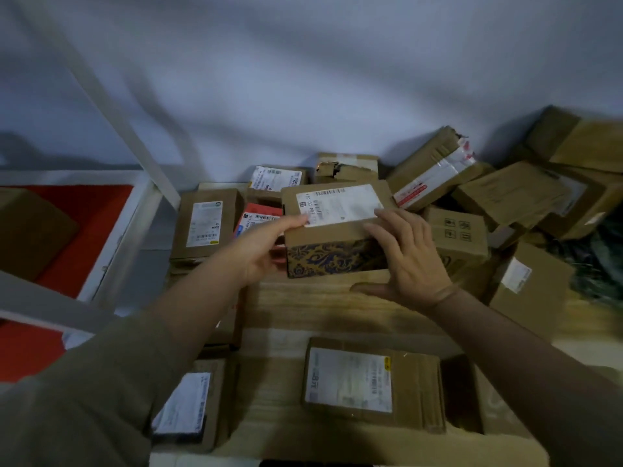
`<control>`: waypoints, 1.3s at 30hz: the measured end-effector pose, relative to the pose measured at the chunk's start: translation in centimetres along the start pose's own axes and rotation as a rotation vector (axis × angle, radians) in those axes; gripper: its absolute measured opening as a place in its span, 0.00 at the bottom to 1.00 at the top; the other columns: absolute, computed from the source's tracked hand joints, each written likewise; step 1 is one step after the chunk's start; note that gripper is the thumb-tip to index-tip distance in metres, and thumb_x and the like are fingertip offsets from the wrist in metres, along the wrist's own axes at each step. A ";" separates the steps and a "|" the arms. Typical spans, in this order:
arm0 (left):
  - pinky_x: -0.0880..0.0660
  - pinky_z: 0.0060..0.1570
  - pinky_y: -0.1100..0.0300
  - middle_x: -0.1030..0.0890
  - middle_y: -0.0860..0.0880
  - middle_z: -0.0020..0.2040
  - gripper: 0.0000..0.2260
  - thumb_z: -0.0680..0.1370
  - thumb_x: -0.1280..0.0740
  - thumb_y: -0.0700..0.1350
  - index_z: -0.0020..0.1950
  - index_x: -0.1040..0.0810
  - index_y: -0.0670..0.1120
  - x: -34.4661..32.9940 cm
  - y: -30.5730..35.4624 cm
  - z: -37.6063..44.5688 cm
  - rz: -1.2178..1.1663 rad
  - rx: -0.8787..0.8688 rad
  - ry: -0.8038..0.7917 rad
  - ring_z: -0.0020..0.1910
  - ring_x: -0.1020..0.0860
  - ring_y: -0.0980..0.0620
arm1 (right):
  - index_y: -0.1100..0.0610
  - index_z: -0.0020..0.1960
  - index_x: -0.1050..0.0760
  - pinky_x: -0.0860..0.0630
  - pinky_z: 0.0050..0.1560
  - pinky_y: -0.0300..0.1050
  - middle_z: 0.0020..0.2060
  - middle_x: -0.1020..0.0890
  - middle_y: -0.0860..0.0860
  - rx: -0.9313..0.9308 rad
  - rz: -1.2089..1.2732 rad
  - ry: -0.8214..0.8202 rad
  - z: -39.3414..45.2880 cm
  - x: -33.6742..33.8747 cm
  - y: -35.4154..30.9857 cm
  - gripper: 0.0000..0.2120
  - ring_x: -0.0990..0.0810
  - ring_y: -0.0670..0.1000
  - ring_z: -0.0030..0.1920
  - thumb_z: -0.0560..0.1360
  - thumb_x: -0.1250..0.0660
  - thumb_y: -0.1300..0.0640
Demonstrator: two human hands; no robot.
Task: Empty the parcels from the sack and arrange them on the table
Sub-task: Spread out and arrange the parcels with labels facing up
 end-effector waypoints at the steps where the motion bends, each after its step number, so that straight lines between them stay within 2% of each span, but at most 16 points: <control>1: 0.24 0.59 0.42 0.15 0.45 0.54 0.22 0.69 0.24 0.51 0.61 0.21 0.48 0.3 -0.3 -0.3 0.015 -0.023 -0.003 0.59 0.20 0.42 | 0.57 0.73 0.41 0.37 0.72 0.63 0.72 0.38 0.60 -0.063 0.082 -0.019 -0.7 0.5 0.1 0.45 0.37 0.62 0.73 0.68 0.32 0.31; 4: 0.24 0.59 0.44 0.15 0.46 0.56 0.26 0.67 0.24 0.51 0.64 0.22 0.50 1.0 -1.2 -1.3 0.045 -0.068 -0.042 0.60 0.20 0.44 | 0.54 0.78 0.49 0.34 0.71 0.51 0.76 0.41 0.55 -0.570 0.587 -0.009 -2.5 1.1 1.3 0.43 0.38 0.55 0.74 0.73 0.34 0.34; 6: 0.26 0.62 0.42 0.16 0.47 0.57 0.28 0.67 0.23 0.51 0.66 0.23 0.51 1.0 -1.9 -2.2 0.049 -0.082 -0.066 0.61 0.20 0.44 | 0.47 0.79 0.51 0.25 0.64 0.49 0.74 0.35 0.53 -0.958 1.093 -0.103 -3.7 -0.7 1.1 0.45 0.30 0.53 0.70 0.71 0.31 0.34; 8: 0.27 0.63 0.41 0.16 0.47 0.58 0.28 0.67 0.22 0.50 0.66 0.23 0.51 1.1 -2.6 -2.9 0.060 -0.081 -0.073 0.61 0.20 0.45 | 0.49 0.77 0.40 0.19 0.57 0.55 0.67 0.25 0.55 -1.199 1.375 -0.272 -4.7 -2.5 0.4 0.47 0.21 0.56 0.61 0.65 0.27 0.32; 10: 0.27 0.64 0.41 0.16 0.48 0.58 0.27 0.67 0.22 0.51 0.65 0.22 0.51 1.5 -3.4 -3.5 0.108 -0.068 -0.052 0.61 0.20 0.45 | 0.51 0.69 0.29 0.19 0.56 0.59 0.60 0.19 0.55 -1.221 1.425 -0.405 -5.3 -3.2 -0.1 0.38 0.18 0.57 0.57 0.65 0.26 0.33; 12: 0.26 0.63 0.43 0.16 0.49 0.58 0.25 0.70 0.24 0.52 0.65 0.23 0.51 2.4 -4.1 -4.1 0.237 -0.088 0.047 0.59 0.19 0.46 | 0.49 0.65 0.26 0.19 0.55 0.59 0.58 0.18 0.55 -1.210 1.362 -0.474 -5.8 -3.4 -0.4 0.34 0.18 0.57 0.57 0.65 0.27 0.33; 16: 0.24 0.59 0.52 0.19 0.48 0.60 0.21 0.75 0.28 0.50 0.67 0.24 0.46 4.4 -4.9 -5.0 0.391 -0.129 0.277 0.57 0.21 0.49 | 0.49 0.68 0.30 0.22 0.47 0.51 0.59 0.22 0.53 -1.277 1.213 -0.524 -6.6 -4.2 -0.8 0.42 0.21 0.56 0.56 0.60 0.27 0.30; 18: 0.25 0.56 0.55 0.20 0.50 0.59 0.20 0.77 0.30 0.47 0.67 0.25 0.44 4.8 -5.4 -5.7 0.414 -0.135 0.319 0.58 0.22 0.49 | 0.50 0.71 0.32 0.21 0.49 0.54 0.60 0.22 0.53 -1.308 1.171 -0.514 -6.5 -5.2 -1.2 0.42 0.22 0.56 0.56 0.63 0.27 0.31; 22: 0.31 0.39 0.67 0.21 0.54 0.46 0.03 0.79 0.33 0.45 0.51 0.21 0.48 4.5 -6.4 -6.6 0.550 -0.147 0.302 0.51 0.21 0.54 | 0.51 0.76 0.38 0.27 0.63 0.57 0.70 0.28 0.56 -1.200 1.099 -0.595 -5.2 -6.4 -3.5 0.34 0.27 0.58 0.65 0.75 0.33 0.40; 24: 0.36 0.35 0.69 0.27 0.58 0.43 0.05 0.80 0.33 0.45 0.45 0.27 0.52 4.6 -6.9 -6.6 0.606 -0.153 0.316 0.47 0.26 0.56 | 0.53 0.78 0.44 0.31 0.65 0.55 0.75 0.35 0.56 -1.116 0.884 -0.599 -4.8 -6.2 -3.7 0.34 0.33 0.59 0.72 0.78 0.36 0.41; 25: 0.36 0.35 0.69 0.27 0.57 0.45 0.02 0.80 0.33 0.46 0.49 0.25 0.51 4.7 -7.1 -6.5 0.635 -0.160 0.328 0.48 0.28 0.56 | 0.53 0.79 0.45 0.31 0.65 0.54 0.76 0.37 0.56 -1.068 0.781 -0.602 -4.8 -6.0 -3.6 0.36 0.35 0.59 0.73 0.78 0.36 0.40; 27: 0.35 0.35 0.69 0.26 0.53 0.53 0.15 0.79 0.32 0.47 0.64 0.26 0.46 4.8 -7.4 -6.0 0.699 -0.192 0.328 0.47 0.27 0.58 | 0.52 0.79 0.46 0.32 0.67 0.57 0.77 0.39 0.56 -0.952 0.593 -0.676 -5.5 -5.6 -3.3 0.42 0.37 0.60 0.75 0.73 0.35 0.34; 29: 0.32 0.35 0.69 0.23 0.50 0.58 0.17 0.78 0.31 0.46 0.66 0.26 0.43 4.6 -7.5 -5.7 0.765 -0.210 0.323 0.45 0.25 0.60 | 0.49 0.79 0.48 0.35 0.70 0.62 0.78 0.43 0.56 -0.854 0.355 -0.823 -7.1 -5.2 -3.0 0.48 0.41 0.61 0.76 0.68 0.35 0.28; 33: 0.26 0.53 0.61 0.25 0.48 0.65 0.17 0.76 0.29 0.50 0.63 0.23 0.46 2.4 -7.8 -4.7 1.033 -0.386 0.270 0.63 0.25 0.49 | 0.47 0.79 0.49 0.39 0.71 0.66 0.79 0.47 0.55 -0.857 0.090 -0.990 -10.3 -3.5 -2.1 0.53 0.47 0.62 0.78 0.63 0.36 0.23; 36: 0.40 0.70 0.52 0.37 0.50 0.77 0.30 0.76 0.31 0.58 0.75 0.32 0.49 -0.2 -8.9 -4.2 1.221 -0.487 0.129 0.75 0.40 0.49 | 0.48 0.78 0.45 0.35 0.69 0.63 0.79 0.45 0.56 -0.955 0.066 -1.053 -12.5 -2.7 -1.8 0.53 0.41 0.62 0.76 0.62 0.32 0.25; 39: 0.49 0.76 0.47 0.45 0.51 0.80 0.34 0.75 0.35 0.64 0.78 0.39 0.53 -1.5 -10.6 -3.2 1.350 -0.456 -0.017 0.79 0.51 0.49 | 0.51 0.76 0.40 0.33 0.68 0.60 0.76 0.36 0.56 -1.049 0.212 -1.010 -13.9 -2.9 -2.4 0.48 0.35 0.59 0.74 0.64 0.28 0.30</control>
Point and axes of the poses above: each hand's wrist, its own z-axis towards the middle knuckle, its own x-axis out of the back of the hand, y = z × x, the point moved 6 cm from there along z, towards the middle knuckle
